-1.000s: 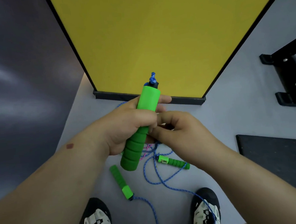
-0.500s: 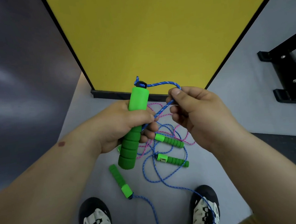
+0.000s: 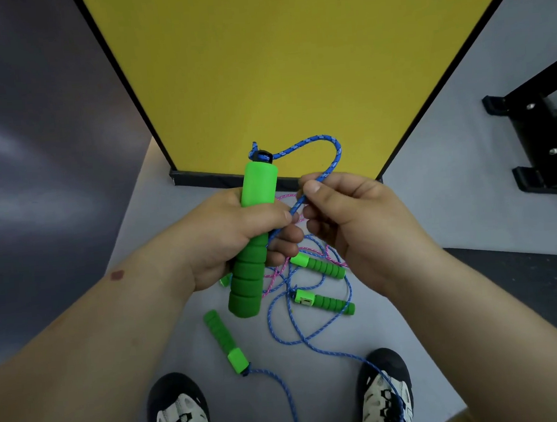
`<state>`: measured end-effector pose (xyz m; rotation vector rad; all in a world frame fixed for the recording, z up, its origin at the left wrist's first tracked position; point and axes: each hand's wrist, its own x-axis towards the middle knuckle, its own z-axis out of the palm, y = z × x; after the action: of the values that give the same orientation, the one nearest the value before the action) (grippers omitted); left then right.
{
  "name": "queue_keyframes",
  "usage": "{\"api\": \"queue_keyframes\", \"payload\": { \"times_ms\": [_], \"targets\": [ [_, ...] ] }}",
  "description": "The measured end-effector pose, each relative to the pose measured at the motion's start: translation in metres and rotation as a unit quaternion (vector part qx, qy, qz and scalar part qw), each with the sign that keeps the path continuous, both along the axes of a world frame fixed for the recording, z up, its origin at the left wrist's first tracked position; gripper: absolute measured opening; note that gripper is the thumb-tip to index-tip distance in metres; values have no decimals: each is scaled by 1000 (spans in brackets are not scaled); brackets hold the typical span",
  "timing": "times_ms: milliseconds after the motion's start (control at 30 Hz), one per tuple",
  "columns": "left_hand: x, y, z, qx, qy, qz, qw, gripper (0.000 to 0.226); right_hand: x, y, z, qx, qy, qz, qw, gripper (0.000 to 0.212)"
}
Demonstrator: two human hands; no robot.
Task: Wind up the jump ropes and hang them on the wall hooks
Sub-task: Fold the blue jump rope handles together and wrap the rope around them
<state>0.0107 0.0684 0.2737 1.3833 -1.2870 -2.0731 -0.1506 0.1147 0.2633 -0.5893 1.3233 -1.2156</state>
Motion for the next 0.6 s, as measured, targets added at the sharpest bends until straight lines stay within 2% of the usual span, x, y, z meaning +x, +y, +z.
{"api": "queue_keyframes", "payload": {
  "times_ms": [167,400,467,600],
  "targets": [
    [2,-1,0,-3,-4,-7,1000,6,-14,-7,6,-16,-28,-84,996,13],
    [2,0,0,-4,-4,-19,1000,5,-28,-12,10,-27,-47,-153,987,13],
    [2,0,-1,-6,-8,-13,1000,4,-24,-11,7,-20,-52,-140,989,16],
    [0,0,-1,-5,-7,-1,1000,5,-7,-4,1,5,-39,-27,999,16]
  ]
}}
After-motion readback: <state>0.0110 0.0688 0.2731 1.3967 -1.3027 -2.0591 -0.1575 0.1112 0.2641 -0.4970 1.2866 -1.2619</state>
